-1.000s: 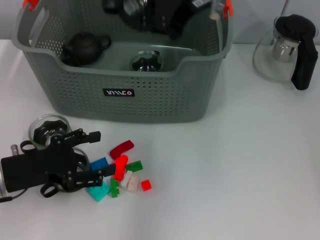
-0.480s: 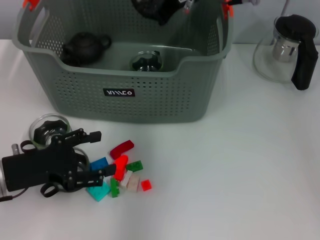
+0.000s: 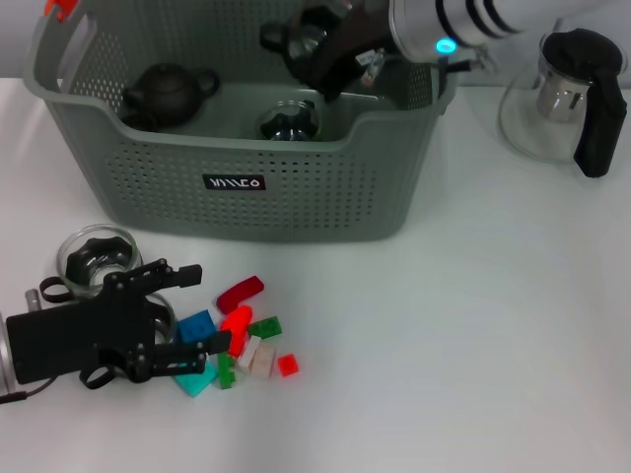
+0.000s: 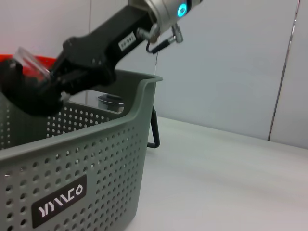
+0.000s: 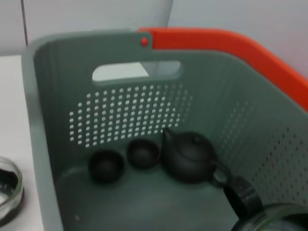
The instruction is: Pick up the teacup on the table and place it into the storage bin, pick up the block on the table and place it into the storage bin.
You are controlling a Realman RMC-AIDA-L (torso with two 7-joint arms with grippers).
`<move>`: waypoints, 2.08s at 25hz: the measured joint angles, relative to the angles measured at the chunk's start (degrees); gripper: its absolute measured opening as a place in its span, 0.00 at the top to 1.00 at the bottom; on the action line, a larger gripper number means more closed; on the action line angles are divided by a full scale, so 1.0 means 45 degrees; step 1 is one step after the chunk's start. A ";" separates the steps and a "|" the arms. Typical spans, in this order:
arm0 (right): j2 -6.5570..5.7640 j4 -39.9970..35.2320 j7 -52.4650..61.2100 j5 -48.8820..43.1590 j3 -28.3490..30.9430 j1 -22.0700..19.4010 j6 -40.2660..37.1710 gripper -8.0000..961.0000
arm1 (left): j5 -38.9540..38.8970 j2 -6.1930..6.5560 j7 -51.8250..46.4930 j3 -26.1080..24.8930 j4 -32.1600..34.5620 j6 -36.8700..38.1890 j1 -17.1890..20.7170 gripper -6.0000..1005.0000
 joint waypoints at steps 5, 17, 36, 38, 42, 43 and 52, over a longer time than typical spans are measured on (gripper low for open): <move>0.0041 0.0352 -0.0049 0.0050 -0.0077 -0.0049 0.0210 0.93 | 0.0003 -0.0013 0.0000 0.0001 -0.0017 -0.0002 0.0016 0.10; 0.0047 0.0705 -0.0133 0.0077 -0.0077 -0.0082 0.0456 0.88 | 0.0021 -0.0046 -0.0004 0.0000 -0.0063 0.0000 0.0056 0.10; 0.0048 0.0618 -0.0008 0.0027 -0.0239 -0.0072 0.0127 0.75 | 0.0020 -0.0049 -0.0006 0.0000 -0.0082 0.0012 0.0090 0.10; 0.0046 0.0612 -0.0007 0.0028 -0.0253 -0.0071 0.0115 0.73 | 0.0020 -0.0049 -0.0006 -0.0001 -0.0082 0.0010 0.0124 0.10; 0.0045 0.0576 -0.0008 0.0032 -0.0254 -0.0071 0.0092 0.73 | 0.0020 -0.0049 -0.0002 -0.0001 -0.0082 0.0006 0.0171 0.10; 0.0045 0.0576 -0.0008 0.0032 -0.0254 -0.0071 0.0092 0.73 | 0.0020 -0.0049 -0.0003 -0.0001 -0.0082 0.0005 0.0176 0.10; 0.0062 -0.1613 0.0022 0.0663 -0.0161 -0.1130 -0.0584 0.59 | 0.0019 -0.0048 0.0004 -0.0066 -0.0064 0.0018 0.0198 0.10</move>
